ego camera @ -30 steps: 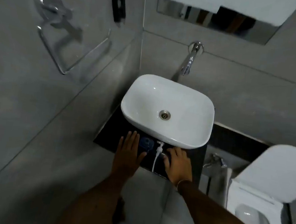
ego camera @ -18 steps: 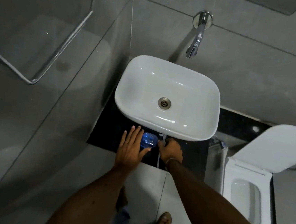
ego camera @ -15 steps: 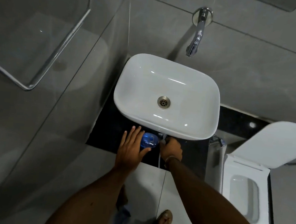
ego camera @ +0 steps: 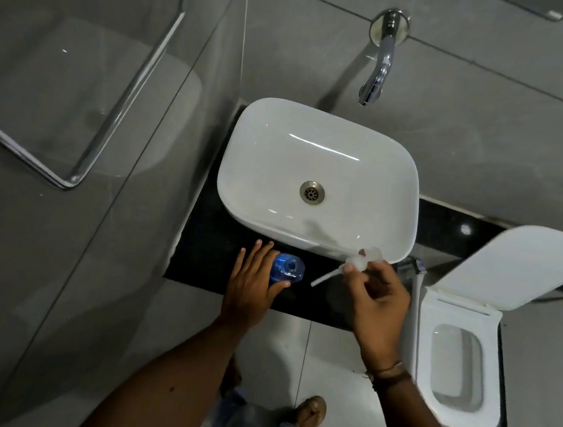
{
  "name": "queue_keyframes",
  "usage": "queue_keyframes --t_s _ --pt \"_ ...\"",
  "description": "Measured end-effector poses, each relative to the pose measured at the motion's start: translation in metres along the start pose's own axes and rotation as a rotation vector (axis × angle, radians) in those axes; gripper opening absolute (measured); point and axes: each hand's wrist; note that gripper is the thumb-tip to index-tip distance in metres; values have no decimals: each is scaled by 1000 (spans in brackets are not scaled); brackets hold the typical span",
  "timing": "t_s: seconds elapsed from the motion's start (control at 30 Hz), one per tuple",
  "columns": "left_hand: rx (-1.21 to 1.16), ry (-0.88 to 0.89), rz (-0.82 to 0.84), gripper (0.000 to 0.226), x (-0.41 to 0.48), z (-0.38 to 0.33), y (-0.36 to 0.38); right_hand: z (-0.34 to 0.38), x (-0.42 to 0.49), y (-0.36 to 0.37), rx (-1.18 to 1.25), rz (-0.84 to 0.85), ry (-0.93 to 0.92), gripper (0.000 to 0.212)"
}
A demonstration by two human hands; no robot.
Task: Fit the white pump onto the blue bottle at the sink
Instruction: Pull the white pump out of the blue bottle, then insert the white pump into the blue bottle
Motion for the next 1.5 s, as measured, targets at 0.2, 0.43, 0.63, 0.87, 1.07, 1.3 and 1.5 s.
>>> queue_keyframes --t_s 0.2,0.43,0.63,0.87,1.07,1.3,1.5 --pt "16 10 -11 69 1 -1 -2 11 -1 33 76 30 -77 31" --pt "14 32 -19 68 0 1 -2 -9 -2 52 40 82 -5 22" --pt "13 48 -35 67 1 4 2 -32 -2 61 -173 252 -55 33" --pt "35 73 -39 66 1 8 5 -45 2 67 -423 325 -36 31" --pt "45 58 -22 64 3 9 7 -45 5 69 -488 349 -24 30" --pt "23 69 -17 69 2 8 4 -55 -2 54 -531 216 58 39" --pt "42 61 -11 59 3 7 4 -48 0 62 -521 288 12 44"
Point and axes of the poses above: each hand's wrist, its own x-axis towards the middle knuckle, its own y-axis out of the palm, z = x × y, and after that the axes turned 3 degrees about x, right-handed
